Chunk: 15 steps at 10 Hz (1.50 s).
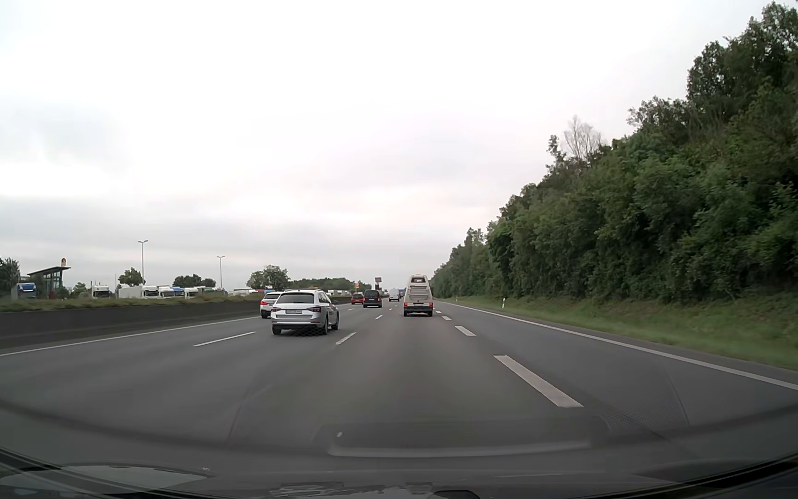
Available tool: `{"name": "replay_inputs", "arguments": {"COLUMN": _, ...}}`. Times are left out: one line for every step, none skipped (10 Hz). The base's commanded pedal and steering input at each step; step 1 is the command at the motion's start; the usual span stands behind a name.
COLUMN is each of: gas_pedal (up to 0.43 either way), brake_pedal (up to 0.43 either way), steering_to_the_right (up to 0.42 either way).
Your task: Follow the waypoints while adhering to traffic rules and regulations
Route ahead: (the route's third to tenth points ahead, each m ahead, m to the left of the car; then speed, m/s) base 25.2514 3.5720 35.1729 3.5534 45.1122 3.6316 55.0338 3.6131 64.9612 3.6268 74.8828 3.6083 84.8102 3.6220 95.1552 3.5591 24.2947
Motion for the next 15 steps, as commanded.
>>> {"name": "replay_inputs", "arguments": {"gas_pedal": 0.000, "brake_pedal": 0.000, "steering_to_the_right": -0.003}}
{"name": "replay_inputs", "arguments": {"gas_pedal": 0.000, "brake_pedal": 0.000, "steering_to_the_right": -0.003}}
{"name": "replay_inputs", "arguments": {"gas_pedal": 0.000, "brake_pedal": 0.000, "steering_to_the_right": -0.003}}
{"name": "replay_inputs", "arguments": {"gas_pedal": 0.000, "brake_pedal": 0.000, "steering_to_the_right": -0.003}}
{"name": "replay_inputs", "arguments": {"gas_pedal": 0.008, "brake_pedal": 0.000, "steering_to_the_right": -0.003}}
{"name": "replay_inputs", "arguments": {"gas_pedal": 0.059, "brake_pedal": 0.000, "steering_to_the_right": -0.003}}
{"name": "replay_inputs", "arguments": {"gas_pedal": 0.087, "brake_pedal": 0.000, "steering_to_the_right": -0.003}}
{"name": "replay_inputs", "arguments": {"gas_pedal": 0.130, "brake_pedal": 0.000, "steering_to_the_right": -0.004}}
{"name": "replay_inputs", "arguments": {"gas_pedal": 0.169, "brake_pedal": 0.000, "steering_to_the_right": -0.005}}
{"name": "replay_inputs", "arguments": {"gas_pedal": 0.189, "brake_pedal": 0.000, "steering_to_the_right": -0.006}}
{"name": "replay_inputs", "arguments": {"gas_pedal": 0.197, "brake_pedal": 0.000, "steering_to_the_right": -0.006}}
{"name": "replay_inputs", "arguments": {"gas_pedal": 0.197, "brake_pedal": 0.000, "steering_to_the_right": -0.006}}
{"name": "replay_inputs", "arguments": {"gas_pedal": 0.189, "brake_pedal": 0.000, "steering_to_the_right": -0.006}}
{"name": "replay_inputs", "arguments": {"gas_pedal": 0.138, "brake_pedal": 0.000, "steering_to_the_right": -0.006}}
{"name": "replay_inputs", "arguments": {"gas_pedal": 0.079, "brake_pedal": 0.000, "steering_to_the_right": -0.006}}
